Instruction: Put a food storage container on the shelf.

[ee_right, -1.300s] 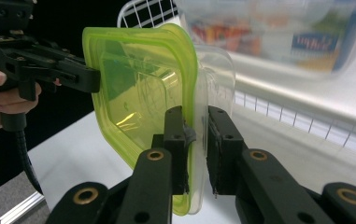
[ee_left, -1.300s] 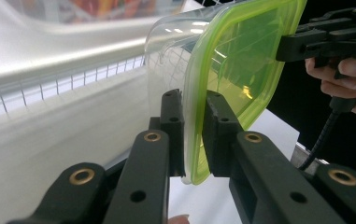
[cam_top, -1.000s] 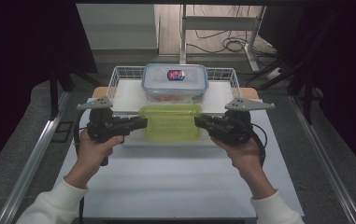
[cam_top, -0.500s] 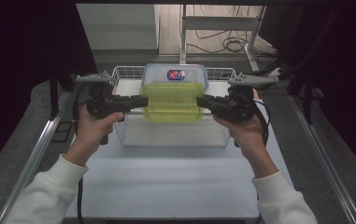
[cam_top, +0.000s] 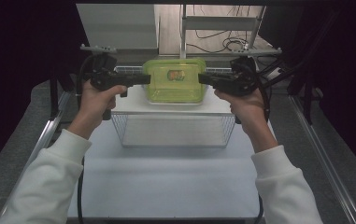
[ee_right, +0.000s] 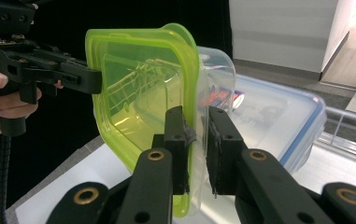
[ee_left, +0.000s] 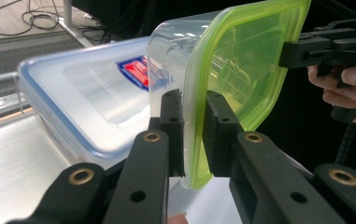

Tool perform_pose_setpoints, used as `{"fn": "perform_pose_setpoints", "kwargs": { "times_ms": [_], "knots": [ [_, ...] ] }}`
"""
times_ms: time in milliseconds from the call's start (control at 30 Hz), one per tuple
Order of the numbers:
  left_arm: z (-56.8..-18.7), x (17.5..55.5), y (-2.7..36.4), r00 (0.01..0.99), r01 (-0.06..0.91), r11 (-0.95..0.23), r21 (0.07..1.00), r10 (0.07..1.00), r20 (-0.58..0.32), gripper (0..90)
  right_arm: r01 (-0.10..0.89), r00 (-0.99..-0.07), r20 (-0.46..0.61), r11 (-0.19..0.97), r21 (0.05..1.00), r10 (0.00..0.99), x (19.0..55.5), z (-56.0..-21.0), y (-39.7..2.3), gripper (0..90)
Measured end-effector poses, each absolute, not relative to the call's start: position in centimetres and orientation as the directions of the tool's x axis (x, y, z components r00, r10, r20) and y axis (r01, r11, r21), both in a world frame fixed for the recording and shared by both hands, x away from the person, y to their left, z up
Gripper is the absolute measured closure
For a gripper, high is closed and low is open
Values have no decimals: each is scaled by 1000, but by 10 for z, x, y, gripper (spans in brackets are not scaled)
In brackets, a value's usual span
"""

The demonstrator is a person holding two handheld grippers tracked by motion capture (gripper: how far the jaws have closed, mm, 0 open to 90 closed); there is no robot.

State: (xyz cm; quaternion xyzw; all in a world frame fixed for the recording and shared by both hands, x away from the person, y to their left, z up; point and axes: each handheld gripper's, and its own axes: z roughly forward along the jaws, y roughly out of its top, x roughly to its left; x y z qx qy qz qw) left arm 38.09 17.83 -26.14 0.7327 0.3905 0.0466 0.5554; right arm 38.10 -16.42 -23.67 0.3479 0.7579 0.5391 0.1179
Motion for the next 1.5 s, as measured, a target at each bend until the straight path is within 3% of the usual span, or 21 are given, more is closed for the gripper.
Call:
{"fn": "perform_pose_setpoints", "kwargs": {
  "times_ms": [667,900,1300,1500],
  "knots": [
    [-252,414,175,643,553,-70,831,669,-372,781,494,-686,291,133,859,667,427,-244,-162,784],
    [-255,423,174,617,584,-25,812,663,-424,742,531,-674,337,114,840,657,438,-247,-161,741],
    [-262,441,173,539,614,50,788,702,-465,561,581,-626,403,54,812,667,455,-258,-162,678],
    [-267,448,171,527,623,51,781,711,-466,442,578,-612,398,43,815,683,457,-260,-159,603]
  ]
}}
